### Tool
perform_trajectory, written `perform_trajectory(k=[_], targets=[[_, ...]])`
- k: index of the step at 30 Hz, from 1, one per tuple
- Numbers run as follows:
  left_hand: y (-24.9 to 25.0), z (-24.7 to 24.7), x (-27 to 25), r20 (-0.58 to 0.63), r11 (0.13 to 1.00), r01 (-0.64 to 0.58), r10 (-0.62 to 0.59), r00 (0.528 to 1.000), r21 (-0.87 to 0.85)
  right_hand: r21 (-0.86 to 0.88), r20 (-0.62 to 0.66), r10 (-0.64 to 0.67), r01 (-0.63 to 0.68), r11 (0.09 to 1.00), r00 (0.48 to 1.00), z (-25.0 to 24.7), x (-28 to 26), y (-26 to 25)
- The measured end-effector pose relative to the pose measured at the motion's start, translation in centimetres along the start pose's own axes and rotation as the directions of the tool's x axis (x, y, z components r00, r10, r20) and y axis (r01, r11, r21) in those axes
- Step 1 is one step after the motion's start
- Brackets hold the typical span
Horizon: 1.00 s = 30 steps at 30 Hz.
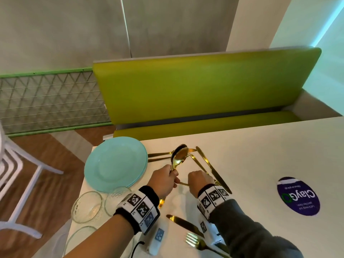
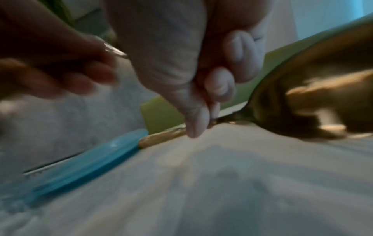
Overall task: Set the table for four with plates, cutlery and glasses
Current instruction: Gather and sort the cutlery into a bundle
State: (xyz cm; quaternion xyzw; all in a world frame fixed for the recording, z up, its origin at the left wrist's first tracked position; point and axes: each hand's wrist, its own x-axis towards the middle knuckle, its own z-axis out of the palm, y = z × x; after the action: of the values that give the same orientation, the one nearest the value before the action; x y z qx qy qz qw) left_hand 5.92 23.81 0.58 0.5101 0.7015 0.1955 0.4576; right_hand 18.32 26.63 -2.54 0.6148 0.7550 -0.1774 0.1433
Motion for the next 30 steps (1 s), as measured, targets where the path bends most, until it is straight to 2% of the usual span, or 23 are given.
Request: perform_trajectory(k=[3, 5, 7, 10, 13, 15, 16, 18, 20, 24, 30], targets=[[0.8, 0.5, 0.6, -0.025, 0.984, -0.015, 0.019, 1.000, 0.179, -0.051, -0.038, -0.198, 0.196, 0.979, 0.979, -1.2, -0.8, -0.8], [0.7, 0.7, 1.0, 0.001, 0.960, 0.000, 0.000, 1.000, 0.280, -0.050, -0.068, -0.271, 0.268, 0.962, 0.960, -1.9, -1.1, -0.8], [0.5, 0.8, 1.2, 0.041, 0.960, 0.020, -0.033, 0.999, 0.279, -0.043, -0.107, -0.291, 0.288, 0.957, 0.951, -2.4, -1.1, -0.6], [0.2, 0.9, 1.1, 0.077, 0.988, 0.055, -0.066, 0.995, 0.144, -0.042, -0.173, -0.320, 0.317, 0.947, 0.932, -2.7, -0.8, -0.1], [-0.1, 0.9, 1.2, 0.059, 0.986, 0.087, -0.096, 0.994, 0.139, 0.092, -0.333, -0.281, 0.327, 0.940, 0.900, -2.9, -0.6, 0.1], [-0.6, 0.7, 1.4, -0.001, 0.988, 0.138, -0.138, 0.990, 0.074, 0.258, -0.430, -0.117, 0.246, 0.934, 0.895, -3.2, -0.3, 0.7], [-0.7, 0.5, 1.4, -0.006, 0.988, 0.157, -0.157, 0.988, -0.005, 0.326, -0.433, -0.013, 0.171, 0.930, 0.901, -3.2, 0.2, 1.2], [-0.6, 0.1, 1.0, 0.016, 0.973, 0.194, -0.194, 0.981, -0.122, 0.367, -0.311, 0.154, -0.031, 0.930, 0.938, -2.8, 1.4, 2.4], [-0.9, -0.3, 1.1, -0.016, 0.968, 0.176, -0.182, 0.983, -0.177, 0.292, -0.150, 0.254, -0.203, 0.935, 0.955, -1.8, 2.6, 3.4], [-1.7, -0.8, 1.5, -0.053, 0.970, 0.175, -0.186, 0.981, -0.169, 0.247, -0.033, 0.345, -0.326, 0.912, 0.938, 0.0, 3.7, 4.6], [-1.6, -0.9, 1.2, -0.034, 0.980, 0.135, -0.141, 0.989, -0.145, 0.220, -0.014, 0.355, -0.343, 0.913, 0.935, 0.5, 3.3, 4.9]])
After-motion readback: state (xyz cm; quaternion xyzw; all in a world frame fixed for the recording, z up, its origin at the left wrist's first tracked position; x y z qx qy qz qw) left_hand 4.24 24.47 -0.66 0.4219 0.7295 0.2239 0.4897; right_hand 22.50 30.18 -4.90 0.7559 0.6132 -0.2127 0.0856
